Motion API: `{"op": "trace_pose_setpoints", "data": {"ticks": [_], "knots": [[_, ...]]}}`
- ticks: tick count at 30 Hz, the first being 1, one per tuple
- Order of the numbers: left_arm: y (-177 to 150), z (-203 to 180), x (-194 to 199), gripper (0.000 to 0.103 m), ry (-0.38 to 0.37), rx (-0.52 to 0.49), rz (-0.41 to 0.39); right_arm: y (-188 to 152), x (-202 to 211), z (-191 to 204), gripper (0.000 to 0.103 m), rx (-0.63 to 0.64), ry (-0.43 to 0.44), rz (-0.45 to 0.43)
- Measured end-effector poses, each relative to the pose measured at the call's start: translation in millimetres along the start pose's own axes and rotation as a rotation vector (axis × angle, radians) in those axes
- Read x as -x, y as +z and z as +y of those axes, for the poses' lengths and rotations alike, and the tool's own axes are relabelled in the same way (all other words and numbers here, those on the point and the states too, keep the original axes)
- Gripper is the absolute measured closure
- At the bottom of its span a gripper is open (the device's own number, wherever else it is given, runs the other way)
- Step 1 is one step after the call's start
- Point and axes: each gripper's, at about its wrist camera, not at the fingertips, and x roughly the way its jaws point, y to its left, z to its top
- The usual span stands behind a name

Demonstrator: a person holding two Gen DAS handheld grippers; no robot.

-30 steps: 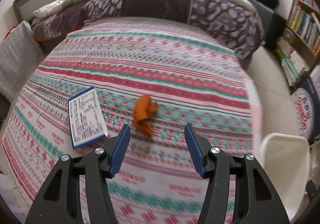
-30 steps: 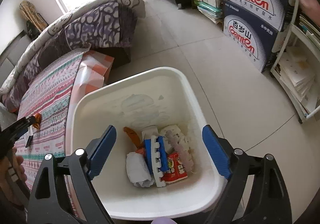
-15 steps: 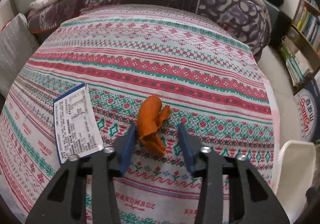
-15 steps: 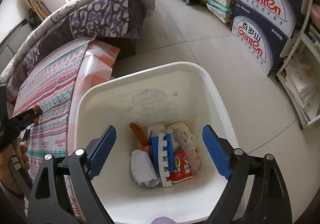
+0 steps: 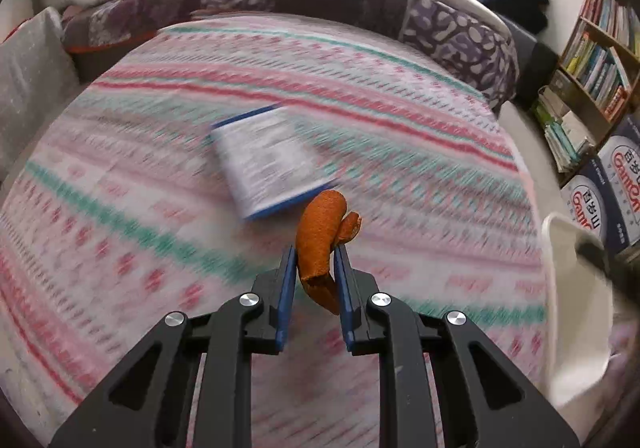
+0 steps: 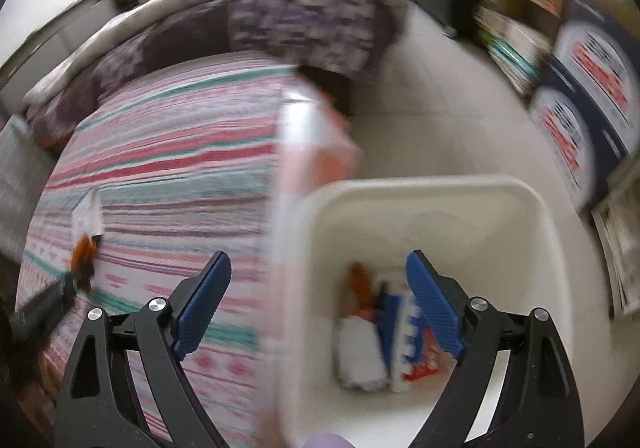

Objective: Collect trash
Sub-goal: 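Grasp the second orange peel with the left tool while the right tool grasps the blue-edged ticket card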

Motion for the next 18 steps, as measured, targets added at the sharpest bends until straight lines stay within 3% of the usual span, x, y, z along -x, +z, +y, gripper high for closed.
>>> {"op": "trace_pose_setpoints", "data": {"ticks": [6,11,18], "knots": [[-17,74,28,0.083,0.077,0.102,-0.028,15,-21,110,0.009,0.188,0.089,-0.017],[-16,128,41,0.083,0.143,0.152,-0.042,19,-58,190,0.007,0.367,0.121,0.054],[-17,175,47,0.083,0.175,0.205,-0.049,26,-88,229,0.007,0.434,0.170,0.116]]}}
